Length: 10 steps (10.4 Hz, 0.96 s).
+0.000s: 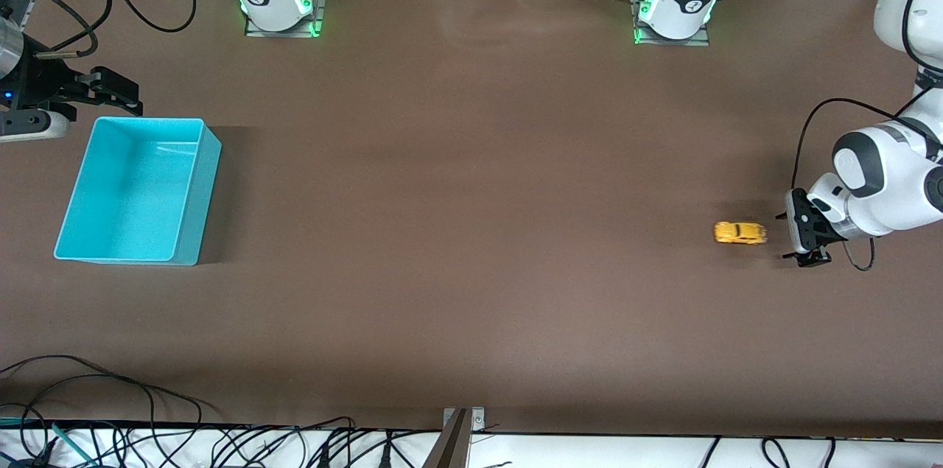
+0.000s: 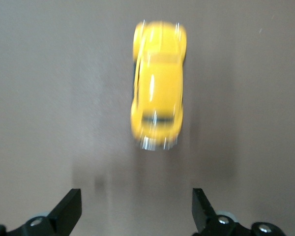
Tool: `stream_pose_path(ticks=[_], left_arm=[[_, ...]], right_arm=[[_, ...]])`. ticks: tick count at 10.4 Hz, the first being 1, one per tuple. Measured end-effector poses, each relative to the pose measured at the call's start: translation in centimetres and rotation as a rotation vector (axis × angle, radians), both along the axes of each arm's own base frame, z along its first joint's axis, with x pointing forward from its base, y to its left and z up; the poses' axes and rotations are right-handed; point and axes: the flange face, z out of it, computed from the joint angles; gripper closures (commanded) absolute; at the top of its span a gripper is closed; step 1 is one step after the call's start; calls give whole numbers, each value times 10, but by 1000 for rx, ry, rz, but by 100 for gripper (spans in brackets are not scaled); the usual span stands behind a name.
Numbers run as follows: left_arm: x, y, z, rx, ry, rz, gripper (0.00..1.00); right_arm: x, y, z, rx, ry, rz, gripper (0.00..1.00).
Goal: Wind up and store yellow beetle car
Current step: 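Open the left gripper, releasing the car to roll toward the cyan box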
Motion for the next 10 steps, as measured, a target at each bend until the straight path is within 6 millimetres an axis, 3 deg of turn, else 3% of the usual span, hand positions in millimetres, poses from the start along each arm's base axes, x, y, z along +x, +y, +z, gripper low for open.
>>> stream_pose_path(ticks=[5, 10], left_arm=[[26, -26, 96, -34, 89, 75, 0], [41, -77, 174, -43, 199, 316, 0]], right_arm=[[0, 0, 0, 0, -2, 0, 0], [2, 0, -3, 0, 2, -1, 0]])
